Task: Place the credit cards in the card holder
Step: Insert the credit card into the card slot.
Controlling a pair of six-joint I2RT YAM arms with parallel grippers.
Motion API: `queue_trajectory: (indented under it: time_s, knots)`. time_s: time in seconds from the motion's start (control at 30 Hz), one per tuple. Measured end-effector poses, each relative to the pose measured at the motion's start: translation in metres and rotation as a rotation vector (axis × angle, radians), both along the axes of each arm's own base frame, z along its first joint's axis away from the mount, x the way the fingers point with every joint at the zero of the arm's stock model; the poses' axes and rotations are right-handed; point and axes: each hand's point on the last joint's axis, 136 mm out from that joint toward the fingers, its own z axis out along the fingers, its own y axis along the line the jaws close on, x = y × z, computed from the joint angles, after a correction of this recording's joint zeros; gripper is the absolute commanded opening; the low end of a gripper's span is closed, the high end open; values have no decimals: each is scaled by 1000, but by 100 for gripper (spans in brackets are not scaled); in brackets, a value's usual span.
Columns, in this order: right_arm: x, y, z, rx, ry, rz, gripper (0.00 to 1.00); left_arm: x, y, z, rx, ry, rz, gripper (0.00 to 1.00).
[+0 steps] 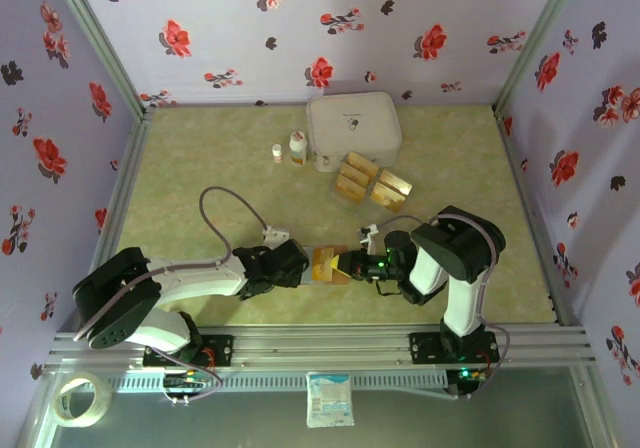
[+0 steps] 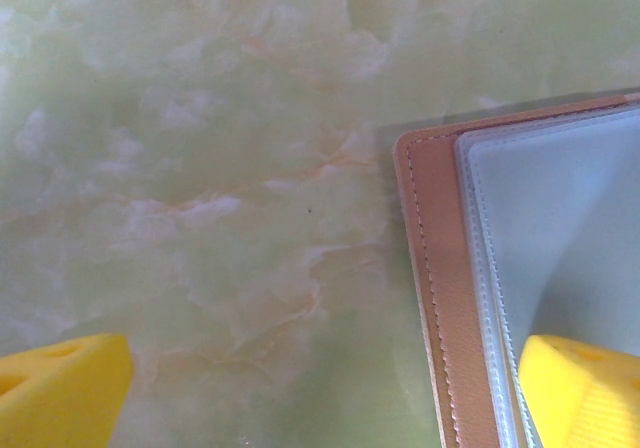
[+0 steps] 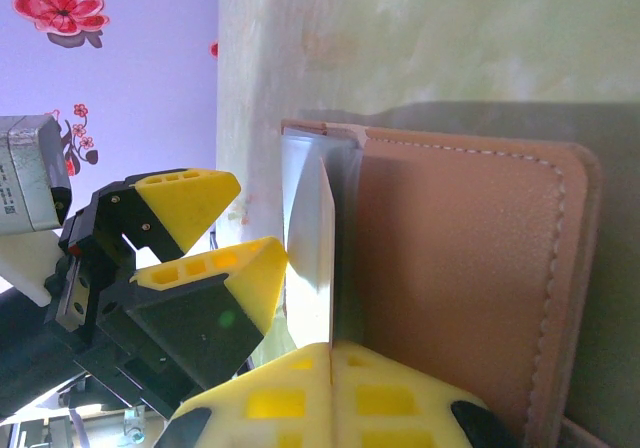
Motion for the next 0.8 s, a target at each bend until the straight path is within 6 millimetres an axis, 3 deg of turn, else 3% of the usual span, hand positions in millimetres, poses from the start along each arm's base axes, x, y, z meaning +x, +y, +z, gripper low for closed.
queue_trajectory:
  time_s: [0.8]
  knots:
    - [-1,-6,-6,-116,11,14,0,1,-3,1,-12,-6,-3,100]
